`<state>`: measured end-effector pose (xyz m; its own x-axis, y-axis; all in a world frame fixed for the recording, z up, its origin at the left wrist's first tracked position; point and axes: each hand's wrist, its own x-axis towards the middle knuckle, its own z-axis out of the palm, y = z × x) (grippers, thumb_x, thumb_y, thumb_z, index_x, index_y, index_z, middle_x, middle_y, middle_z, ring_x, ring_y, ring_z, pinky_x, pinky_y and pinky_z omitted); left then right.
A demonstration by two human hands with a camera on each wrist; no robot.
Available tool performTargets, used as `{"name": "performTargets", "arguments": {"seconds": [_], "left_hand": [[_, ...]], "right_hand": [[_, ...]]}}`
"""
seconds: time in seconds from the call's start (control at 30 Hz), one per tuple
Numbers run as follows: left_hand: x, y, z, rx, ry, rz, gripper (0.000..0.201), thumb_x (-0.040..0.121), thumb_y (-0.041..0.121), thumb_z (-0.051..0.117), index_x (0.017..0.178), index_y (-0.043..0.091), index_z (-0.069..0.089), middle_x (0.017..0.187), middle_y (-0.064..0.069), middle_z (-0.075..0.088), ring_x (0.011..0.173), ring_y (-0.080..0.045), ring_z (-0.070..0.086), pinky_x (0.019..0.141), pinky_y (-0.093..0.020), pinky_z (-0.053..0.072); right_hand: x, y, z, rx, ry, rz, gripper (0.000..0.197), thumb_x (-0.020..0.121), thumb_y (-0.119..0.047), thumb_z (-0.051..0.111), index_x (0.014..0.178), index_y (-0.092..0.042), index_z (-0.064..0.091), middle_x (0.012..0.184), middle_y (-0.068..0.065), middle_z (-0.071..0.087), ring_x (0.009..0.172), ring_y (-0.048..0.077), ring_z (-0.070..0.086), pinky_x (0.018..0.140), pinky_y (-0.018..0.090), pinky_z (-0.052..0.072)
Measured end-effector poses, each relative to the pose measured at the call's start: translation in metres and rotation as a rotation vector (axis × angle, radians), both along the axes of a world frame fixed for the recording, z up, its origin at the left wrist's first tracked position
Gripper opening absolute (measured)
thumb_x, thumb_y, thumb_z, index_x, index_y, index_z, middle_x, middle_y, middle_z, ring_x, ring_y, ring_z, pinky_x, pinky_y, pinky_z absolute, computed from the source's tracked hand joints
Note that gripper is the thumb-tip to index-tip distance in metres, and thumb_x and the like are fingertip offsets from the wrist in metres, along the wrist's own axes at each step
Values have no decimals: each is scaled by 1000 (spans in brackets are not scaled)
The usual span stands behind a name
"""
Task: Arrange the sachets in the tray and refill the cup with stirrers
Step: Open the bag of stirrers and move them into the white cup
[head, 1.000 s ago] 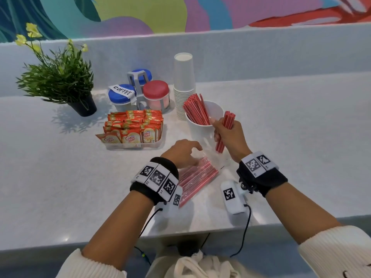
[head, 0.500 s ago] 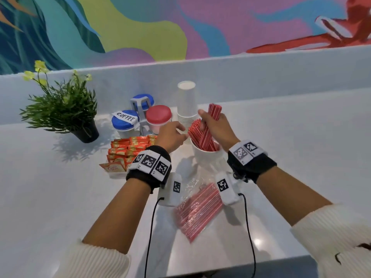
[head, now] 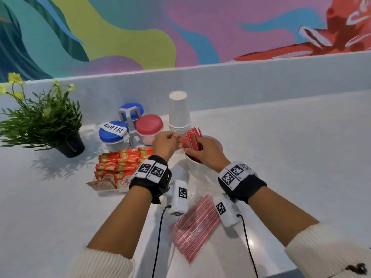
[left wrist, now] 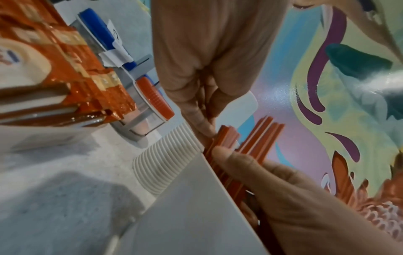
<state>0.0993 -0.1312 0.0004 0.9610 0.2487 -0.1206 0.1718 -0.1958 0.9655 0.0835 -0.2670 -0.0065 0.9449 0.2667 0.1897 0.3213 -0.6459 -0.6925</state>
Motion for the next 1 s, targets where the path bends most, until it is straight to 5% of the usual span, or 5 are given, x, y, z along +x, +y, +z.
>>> {"name": "performTargets", "arguments": {"seconds": [0.2, 0.43, 0.53, 0.77, 1.0], "left_hand": [[-3, 1, -1, -132, -50, 0, 24, 96, 5, 42, 105, -7, 60, 74, -4, 60, 66, -11, 58, 53, -8, 51], [-10, 2, -1, -70, -196, -13, 14, 93, 6, 50, 96, 2, 64, 79, -3, 64, 74, -14, 62, 65, -12, 53], [-12, -1, 0, 77, -216, -32, 25, 92, 9, 52, 114, 3, 62, 105, -12, 67, 99, -22, 63, 90, -32, 54], [-28, -11, -2, 488, -281, -370, 50, 91, 1, 51, 140, 8, 39, 143, -9, 45, 131, -21, 43, 94, -4, 21], [-16, -10, -2, 705, -98, -498, 59, 100, 14, 37, 149, 12, 5, 159, -5, 2, 147, -19, 7, 115, -25, 5]], "right_hand": [[8, -2, -5, -108, 29, -68, 18, 76, -21, 73, 84, -14, 58, 70, -8, 50, 72, 14, 46, 56, 13, 30], [7, -3, -6, -77, 68, -71, 31, 79, -10, 68, 110, -9, 65, 104, 9, 70, 93, 23, 63, 91, 36, 49], [5, -7, -5, 96, -8, -72, 29, 83, -6, 63, 112, -8, 65, 105, 9, 69, 85, 16, 62, 84, 22, 52], [8, -16, -10, 60, -125, -187, 42, 90, 1, 40, 132, -5, 43, 140, 15, 37, 128, 25, 37, 110, 32, 32], [18, -16, -15, -193, -7, 63, 58, 93, -7, 39, 146, -7, 17, 153, 13, 21, 135, 31, 35, 113, 45, 31]]}}
